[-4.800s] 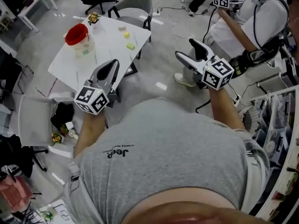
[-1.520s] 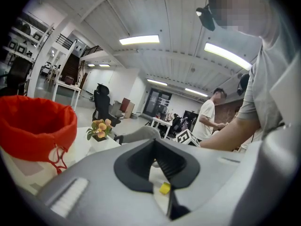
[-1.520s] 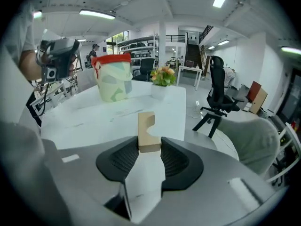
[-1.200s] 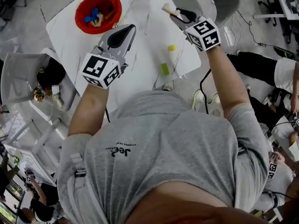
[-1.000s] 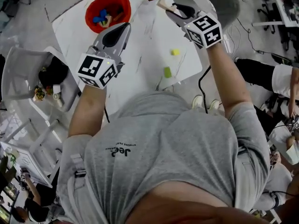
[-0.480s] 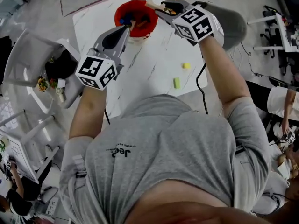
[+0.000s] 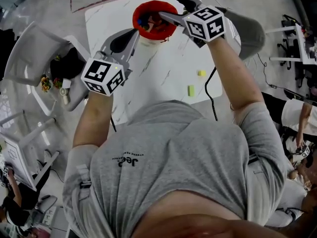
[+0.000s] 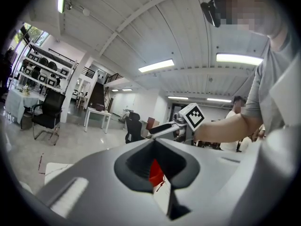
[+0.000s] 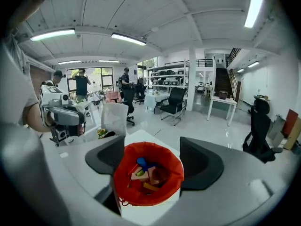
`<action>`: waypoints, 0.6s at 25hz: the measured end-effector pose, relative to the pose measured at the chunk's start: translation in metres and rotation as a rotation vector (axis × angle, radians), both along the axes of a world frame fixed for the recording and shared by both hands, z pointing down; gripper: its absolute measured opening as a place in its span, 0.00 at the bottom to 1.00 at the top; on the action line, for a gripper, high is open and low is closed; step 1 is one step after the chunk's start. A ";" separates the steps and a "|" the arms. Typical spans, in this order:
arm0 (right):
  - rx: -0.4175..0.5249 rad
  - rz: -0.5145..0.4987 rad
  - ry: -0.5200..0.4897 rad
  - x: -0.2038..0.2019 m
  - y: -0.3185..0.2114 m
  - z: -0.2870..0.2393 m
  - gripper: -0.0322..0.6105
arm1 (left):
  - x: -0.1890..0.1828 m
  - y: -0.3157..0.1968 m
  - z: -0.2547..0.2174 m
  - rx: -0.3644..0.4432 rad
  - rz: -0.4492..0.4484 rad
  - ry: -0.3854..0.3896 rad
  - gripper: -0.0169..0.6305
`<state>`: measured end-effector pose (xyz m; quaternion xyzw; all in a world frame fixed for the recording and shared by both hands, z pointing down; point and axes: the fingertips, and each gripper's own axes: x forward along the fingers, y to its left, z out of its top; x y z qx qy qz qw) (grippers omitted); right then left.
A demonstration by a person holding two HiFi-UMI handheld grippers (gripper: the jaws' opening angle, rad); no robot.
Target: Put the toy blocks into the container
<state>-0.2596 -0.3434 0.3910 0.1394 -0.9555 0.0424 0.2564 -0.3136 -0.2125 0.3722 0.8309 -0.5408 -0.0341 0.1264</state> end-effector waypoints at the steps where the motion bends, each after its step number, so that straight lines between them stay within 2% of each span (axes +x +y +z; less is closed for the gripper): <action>1: 0.003 0.003 -0.005 0.003 0.000 -0.002 0.59 | 0.003 -0.001 0.001 0.000 0.006 0.001 0.12; 6: 0.010 0.046 -0.049 0.034 -0.002 -0.017 0.59 | 0.027 -0.013 -0.002 0.004 0.066 -0.003 0.12; 15: 0.001 0.191 -0.090 0.150 0.016 -0.012 0.58 | 0.123 -0.033 0.010 -0.006 0.253 0.000 0.12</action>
